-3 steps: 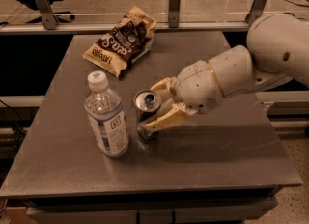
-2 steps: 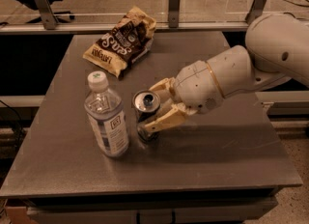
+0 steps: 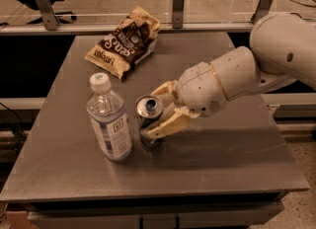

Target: Move redbull can near blue plastic bottle

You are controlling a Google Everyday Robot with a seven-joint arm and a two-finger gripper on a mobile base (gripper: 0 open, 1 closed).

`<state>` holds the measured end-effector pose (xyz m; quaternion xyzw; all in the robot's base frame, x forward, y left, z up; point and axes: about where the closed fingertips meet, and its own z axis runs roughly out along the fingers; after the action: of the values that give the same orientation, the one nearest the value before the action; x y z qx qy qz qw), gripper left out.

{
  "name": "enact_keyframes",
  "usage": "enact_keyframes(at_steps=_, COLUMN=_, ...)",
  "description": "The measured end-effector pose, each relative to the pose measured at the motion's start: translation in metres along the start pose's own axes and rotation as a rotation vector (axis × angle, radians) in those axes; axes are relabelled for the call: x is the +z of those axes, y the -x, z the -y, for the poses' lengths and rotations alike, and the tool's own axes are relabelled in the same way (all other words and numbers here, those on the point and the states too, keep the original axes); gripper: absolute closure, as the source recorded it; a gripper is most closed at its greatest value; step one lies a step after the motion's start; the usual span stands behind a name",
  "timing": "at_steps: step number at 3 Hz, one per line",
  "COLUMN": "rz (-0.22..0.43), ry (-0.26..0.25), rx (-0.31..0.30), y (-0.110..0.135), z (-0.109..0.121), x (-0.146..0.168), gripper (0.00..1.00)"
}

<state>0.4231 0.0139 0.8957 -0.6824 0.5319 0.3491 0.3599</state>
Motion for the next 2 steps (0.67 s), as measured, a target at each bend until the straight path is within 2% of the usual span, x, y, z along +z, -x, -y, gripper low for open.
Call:
enact_keyframes(at_steps=1, rz=-0.001, ry=0.003, rx=-0.003, y=0.0015, z=-0.0006, x=0.0014, gripper=0.12)
enact_keyframes(at_steps=2, rz=-0.002, ry=0.005, rx=-0.005, y=0.0028, z=-0.0012, x=0.0026, gripper=0.0)
